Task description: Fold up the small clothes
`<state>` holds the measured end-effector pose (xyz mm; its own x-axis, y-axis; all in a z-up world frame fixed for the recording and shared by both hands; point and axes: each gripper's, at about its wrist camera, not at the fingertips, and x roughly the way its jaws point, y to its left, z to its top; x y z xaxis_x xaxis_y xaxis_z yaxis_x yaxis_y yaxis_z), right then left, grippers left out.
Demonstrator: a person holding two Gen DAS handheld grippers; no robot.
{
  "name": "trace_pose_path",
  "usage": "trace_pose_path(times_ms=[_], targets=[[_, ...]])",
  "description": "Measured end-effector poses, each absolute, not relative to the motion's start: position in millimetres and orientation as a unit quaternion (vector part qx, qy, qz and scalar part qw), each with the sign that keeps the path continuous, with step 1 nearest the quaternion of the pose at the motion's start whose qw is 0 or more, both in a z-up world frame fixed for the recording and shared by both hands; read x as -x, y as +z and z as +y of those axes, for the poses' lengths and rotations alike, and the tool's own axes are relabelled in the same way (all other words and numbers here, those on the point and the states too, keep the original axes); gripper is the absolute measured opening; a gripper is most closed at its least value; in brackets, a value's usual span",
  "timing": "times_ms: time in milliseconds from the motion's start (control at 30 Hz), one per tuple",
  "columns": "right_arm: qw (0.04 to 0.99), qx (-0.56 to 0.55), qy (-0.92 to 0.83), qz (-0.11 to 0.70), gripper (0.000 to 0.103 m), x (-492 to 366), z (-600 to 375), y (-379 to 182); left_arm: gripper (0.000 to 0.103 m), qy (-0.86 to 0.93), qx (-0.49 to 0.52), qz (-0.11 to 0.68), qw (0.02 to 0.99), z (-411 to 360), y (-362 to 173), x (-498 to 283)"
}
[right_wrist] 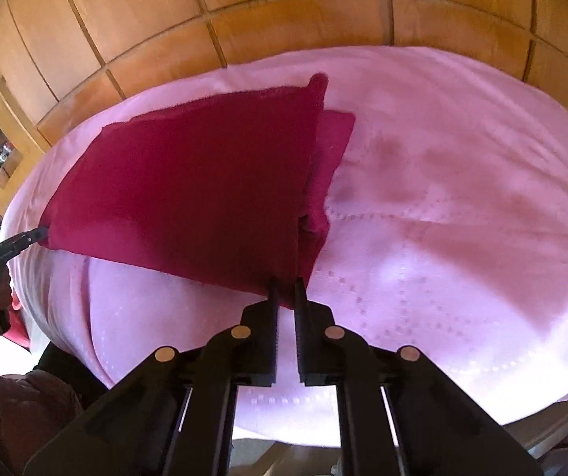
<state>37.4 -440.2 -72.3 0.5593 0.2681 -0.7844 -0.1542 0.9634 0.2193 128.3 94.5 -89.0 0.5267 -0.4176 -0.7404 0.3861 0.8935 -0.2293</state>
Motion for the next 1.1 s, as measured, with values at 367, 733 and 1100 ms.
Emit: trace_pose_path(times_ms=[367, 733, 1100], targets=[[0.863, -0.161, 0.055, 0.475, 0.003, -20.7, -479.8, -113.2, 0.012, -0.222, 0.074, 0.434, 0.870, 116.9, -94.7, -122.9], [0.910, -0.088, 0.108, 0.389, 0.057, -66.9, -398.7, -55.6, 0.022, -0.169, 0.159, 0.404, 0.885, 149.7, -66.8, -110.9], [0.900, -0.047, 0.068, 0.427, 0.064, -126.5, -373.3, -103.8, 0.018, -0.167, 0.097, 0.458, 0.868, 109.9, -107.4, -113.5]])
